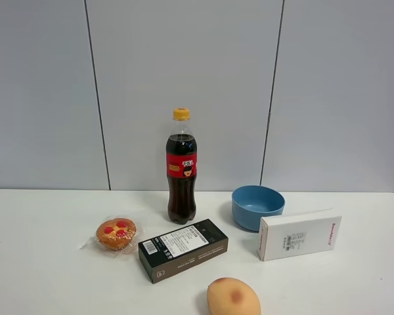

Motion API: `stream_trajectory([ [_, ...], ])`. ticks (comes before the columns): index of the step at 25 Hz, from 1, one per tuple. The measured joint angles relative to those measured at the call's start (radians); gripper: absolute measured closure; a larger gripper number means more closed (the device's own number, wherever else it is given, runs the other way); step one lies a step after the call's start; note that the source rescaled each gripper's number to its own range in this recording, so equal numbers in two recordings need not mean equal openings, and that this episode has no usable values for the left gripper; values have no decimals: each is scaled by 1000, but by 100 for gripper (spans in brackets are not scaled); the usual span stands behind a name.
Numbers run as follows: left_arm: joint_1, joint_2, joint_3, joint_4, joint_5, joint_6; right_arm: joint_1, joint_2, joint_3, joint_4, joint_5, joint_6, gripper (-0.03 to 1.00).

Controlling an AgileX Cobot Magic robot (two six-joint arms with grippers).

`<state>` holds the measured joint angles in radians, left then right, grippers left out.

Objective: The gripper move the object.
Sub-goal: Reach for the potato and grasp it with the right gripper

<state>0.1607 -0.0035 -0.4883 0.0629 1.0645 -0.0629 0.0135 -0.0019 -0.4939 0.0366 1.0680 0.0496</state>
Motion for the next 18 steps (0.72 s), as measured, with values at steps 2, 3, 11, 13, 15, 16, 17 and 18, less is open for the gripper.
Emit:
stream_trajectory([
  [2,0,0,0,0,0,0,0,0,0,0,0,0,9],
  [3,0,0,0,0,0,0,0,0,0,0,0,0,9],
  [11,0,0,0,0,0,0,0,0,0,0,0,0,9],
  [13,0,0,0,0,0,0,0,0,0,0,0,0,9],
  [15,0,0,0,0,0,0,0,0,0,0,0,0,9],
  [16,0,0,0,0,0,0,0,0,0,0,0,0,9],
  [17,0,0,0,0,0,0,0,0,0,0,0,0,9],
  [18,0,0,0,0,0,0,0,0,0,0,0,0,9],
])
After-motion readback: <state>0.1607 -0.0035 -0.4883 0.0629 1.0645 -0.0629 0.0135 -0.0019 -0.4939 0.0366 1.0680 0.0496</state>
